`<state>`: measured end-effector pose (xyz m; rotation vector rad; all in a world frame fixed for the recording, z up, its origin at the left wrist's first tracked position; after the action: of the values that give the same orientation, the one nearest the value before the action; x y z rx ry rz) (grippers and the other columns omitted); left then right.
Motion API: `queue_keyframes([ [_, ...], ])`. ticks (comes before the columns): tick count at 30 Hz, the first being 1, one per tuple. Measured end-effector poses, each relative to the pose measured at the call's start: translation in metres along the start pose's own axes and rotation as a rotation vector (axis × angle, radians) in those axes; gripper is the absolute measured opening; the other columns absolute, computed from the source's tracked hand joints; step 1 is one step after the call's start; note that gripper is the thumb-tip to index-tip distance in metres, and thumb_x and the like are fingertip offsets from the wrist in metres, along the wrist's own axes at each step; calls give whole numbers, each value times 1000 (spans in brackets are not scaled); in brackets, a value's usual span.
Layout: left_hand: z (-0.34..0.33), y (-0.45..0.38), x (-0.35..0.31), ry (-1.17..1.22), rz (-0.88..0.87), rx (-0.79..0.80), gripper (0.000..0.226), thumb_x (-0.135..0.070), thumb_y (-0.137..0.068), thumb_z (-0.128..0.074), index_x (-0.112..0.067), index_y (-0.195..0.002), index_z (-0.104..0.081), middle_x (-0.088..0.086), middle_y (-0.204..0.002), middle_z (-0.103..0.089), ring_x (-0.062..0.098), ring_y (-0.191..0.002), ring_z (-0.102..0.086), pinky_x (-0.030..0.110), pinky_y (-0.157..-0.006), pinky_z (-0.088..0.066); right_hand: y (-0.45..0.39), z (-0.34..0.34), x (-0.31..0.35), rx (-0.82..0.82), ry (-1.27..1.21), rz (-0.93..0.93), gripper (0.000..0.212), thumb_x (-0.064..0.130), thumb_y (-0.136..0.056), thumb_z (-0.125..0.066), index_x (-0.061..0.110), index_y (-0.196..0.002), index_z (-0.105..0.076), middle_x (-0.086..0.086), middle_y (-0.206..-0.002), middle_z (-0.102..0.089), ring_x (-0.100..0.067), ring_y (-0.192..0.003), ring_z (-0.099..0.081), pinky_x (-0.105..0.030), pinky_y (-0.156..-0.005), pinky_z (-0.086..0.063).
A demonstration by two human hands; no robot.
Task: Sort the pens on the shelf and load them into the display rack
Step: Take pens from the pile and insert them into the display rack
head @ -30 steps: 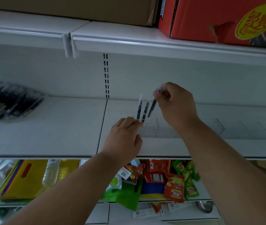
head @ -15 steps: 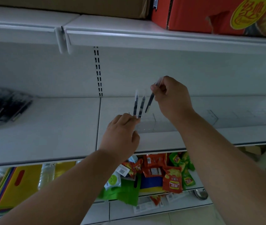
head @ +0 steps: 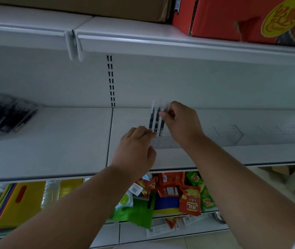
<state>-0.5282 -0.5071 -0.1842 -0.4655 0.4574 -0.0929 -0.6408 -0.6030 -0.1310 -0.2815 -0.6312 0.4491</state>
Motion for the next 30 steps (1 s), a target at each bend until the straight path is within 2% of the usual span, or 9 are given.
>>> queue_keyframes([
  [4, 0, 1, -1, -9, 0, 21, 43, -14, -83, -62, -13, -126, -64, 0, -116, -62, 19, -109, -55, 35, -98, -47, 3, -2, -2, 4, 8, -23, 25, 34, -94, -62, 14, -82, -52, 2, -75, -56, -15, -69, -53, -25, -56, -35],
  [7, 2, 0, -1, -17, -6, 54, 43, -17, -85, -61, -13, -128, -63, 1, -119, -61, 20, -112, -55, 37, -100, -47, 13, 1, -5, -41, -20, -41, 26, 37, -93, -63, 15, -106, -57, 3, -91, -59, -13, -80, -56, -25, -65, -40],
  [9, 4, 0, -2, -8, 7, 67, 43, -18, -88, -60, -13, -131, -61, 1, -124, -60, 20, -116, -53, 34, -102, -42, 22, 8, -3, -95, -31, -31, 30, 36, -93, -63, 16, -113, -55, 3, -97, -58, -12, -82, -56, -24, -68, -42],
  [13, 14, 8, -1, -6, 86, -2, 38, -18, -89, -60, -13, -127, -61, 3, -123, -60, 21, -116, -54, 27, -98, -34, 39, 24, 15, -163, -31, 102, 27, 32, -92, -64, 14, -112, -57, 1, -101, -57, -12, -86, -54, -27, -71, -45],
  [16, 22, 18, -1, -52, 142, -67, 34, -18, -87, -63, -12, -121, -64, 4, -117, -62, 24, -111, -56, 30, -96, -37, 46, 32, 30, -167, -15, 243, 22, 27, -91, -65, 13, -107, -59, -1, -97, -58, -15, -83, -54, -28, -69, -44],
  [22, 38, 55, 10, -193, 324, -68, 32, -27, -87, -59, -17, -118, -65, 1, -115, -62, 24, -110, -55, 41, -96, -44, 59, 30, 58, -86, -55, 403, 27, 27, -89, -66, 10, -110, -62, -5, -101, -61, -20, -90, -58, -36, -77, -49],
  [26, 60, 91, 26, -273, 460, -68, 38, -35, -85, -49, -20, -116, -65, -1, -112, -63, 24, -108, -56, 43, -93, -47, 71, 12, 88, 45, -115, 471, 32, 28, -89, -63, 11, -115, -62, -7, -109, -61, -25, -100, -59, -43, -86, -50],
  [30, 91, 136, 43, -342, 554, -82, 38, -38, -85, -48, -23, -114, -66, -2, -111, -63, 26, -109, -56, 41, -93, -45, 86, -12, 134, 202, -131, 508, 35, 31, -93, -60, 13, -124, -59, -6, -119, -58, -24, -110, -54, -42, -94, -45],
])
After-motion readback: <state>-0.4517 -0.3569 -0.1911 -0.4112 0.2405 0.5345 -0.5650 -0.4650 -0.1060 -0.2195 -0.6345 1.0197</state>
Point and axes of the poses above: each hand's wrist, its own y-axis away from the middle knuckle, its own z-axis out of the back of the hand, x = y × z, the point moved 8 cm from there along -y, towards the middle knuckle
